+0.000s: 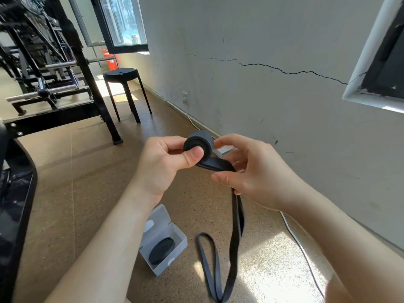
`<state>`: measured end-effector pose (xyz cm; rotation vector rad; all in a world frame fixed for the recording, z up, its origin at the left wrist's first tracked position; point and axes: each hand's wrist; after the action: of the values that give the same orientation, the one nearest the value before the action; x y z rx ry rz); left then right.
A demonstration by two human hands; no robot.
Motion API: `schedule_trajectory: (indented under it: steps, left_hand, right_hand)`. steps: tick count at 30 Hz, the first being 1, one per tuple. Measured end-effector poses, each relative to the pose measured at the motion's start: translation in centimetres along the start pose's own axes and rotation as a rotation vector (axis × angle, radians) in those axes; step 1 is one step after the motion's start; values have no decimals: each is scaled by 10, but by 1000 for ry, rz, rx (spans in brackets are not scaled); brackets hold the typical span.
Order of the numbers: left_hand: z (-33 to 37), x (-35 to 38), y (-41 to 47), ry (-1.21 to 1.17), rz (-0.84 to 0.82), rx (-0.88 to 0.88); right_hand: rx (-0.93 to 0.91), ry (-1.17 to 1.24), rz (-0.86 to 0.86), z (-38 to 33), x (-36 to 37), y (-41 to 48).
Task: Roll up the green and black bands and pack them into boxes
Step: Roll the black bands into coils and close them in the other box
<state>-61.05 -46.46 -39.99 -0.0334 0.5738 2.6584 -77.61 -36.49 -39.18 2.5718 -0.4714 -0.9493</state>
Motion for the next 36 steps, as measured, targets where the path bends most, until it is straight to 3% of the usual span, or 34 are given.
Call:
schedule_trajectory:
  steps: [3,9,16,19,22,24,27,31,36]
  left_hand:
    - [1,-2,1,154,-31,39]
    - [7,-9,3,444,-92,156]
    - [18,0,-3,740,-156,290]
    - [12,2,-6,534,-65,212]
    - [6,10,-11,-16,-59,-39]
    - [4,16,-13,-197,-96,-128]
    - [-1,17,-12,-297,-123,-174]
    - [-3,19,-12,-255,-99,-122]
    - [-3,15,-9,-174,1,-43]
  right_hand:
    - [-19,-30,-2,2,0,1]
    - [156,297,-85,4,-4,3]
    - [360,488,-38,6,10,3]
    - [451,673,-27,8,5,6]
    - [495,914,-34,9,3,8]
    - [498,1005,-55,10,4,7]
    - [493,1067,-74,12,6,8]
    - [485,1062,-119,12,4,8]
    - [392,778,-278,12,2,3]
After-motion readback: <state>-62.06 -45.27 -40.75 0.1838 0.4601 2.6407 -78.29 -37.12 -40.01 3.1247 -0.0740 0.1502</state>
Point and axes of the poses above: each hand's wrist, its own y-axis towards the middle knuckle, its own x-axis out of the palm, z = x × y, and after that the axes turned 10 degrees about z, right-handed
